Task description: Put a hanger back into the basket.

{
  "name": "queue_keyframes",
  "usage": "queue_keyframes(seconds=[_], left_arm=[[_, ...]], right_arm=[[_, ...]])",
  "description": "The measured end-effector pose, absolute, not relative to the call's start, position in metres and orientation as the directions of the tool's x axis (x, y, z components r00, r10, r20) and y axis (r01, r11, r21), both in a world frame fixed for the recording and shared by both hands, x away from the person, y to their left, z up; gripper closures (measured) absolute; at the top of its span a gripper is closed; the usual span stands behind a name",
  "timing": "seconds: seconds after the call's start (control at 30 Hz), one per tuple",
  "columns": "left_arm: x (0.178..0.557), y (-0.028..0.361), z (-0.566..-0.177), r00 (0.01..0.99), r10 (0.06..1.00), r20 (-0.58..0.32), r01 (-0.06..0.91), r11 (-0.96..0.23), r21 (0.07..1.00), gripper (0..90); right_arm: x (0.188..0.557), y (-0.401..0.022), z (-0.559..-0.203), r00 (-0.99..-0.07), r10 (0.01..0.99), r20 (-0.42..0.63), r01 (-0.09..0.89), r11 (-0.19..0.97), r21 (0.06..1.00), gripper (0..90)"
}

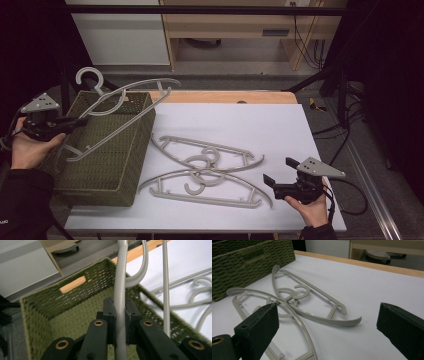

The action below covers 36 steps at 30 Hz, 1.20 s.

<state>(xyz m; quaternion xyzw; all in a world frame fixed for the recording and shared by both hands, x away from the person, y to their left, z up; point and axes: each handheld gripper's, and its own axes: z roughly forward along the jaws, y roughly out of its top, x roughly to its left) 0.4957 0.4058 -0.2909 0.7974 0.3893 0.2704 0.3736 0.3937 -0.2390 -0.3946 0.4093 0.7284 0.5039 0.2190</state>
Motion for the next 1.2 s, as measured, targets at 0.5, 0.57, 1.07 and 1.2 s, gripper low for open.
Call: queue_keyframes(seconds=[0.5,0.57,1.07,1.2], left_arm=[[0.489,0.444,-0.310,0.488,0.861,0.144,0.454,-0.391,0.800,82.4],[0.488,0.446,-0.310,0.486,0.861,0.149,0.460,-0.397,0.794,82.4],[0.483,0.471,-0.327,0.424,0.892,0.156,0.514,-0.379,0.770,82.4],[0.482,0.473,-0.331,0.418,0.894,0.163,0.526,-0.384,0.759,82.5]], right_arm=[[0.394,-0.239,-0.396,-0.571,0.816,0.090,0.382,0.167,0.909,4.1],[0.394,-0.239,-0.396,-0.571,0.816,0.090,0.381,0.167,0.909,4.1],[0.394,-0.240,-0.395,-0.569,0.818,0.087,0.380,0.168,0.910,4.2],[0.394,-0.239,-0.395,-0.568,0.819,0.080,0.378,0.173,0.909,4.5]])
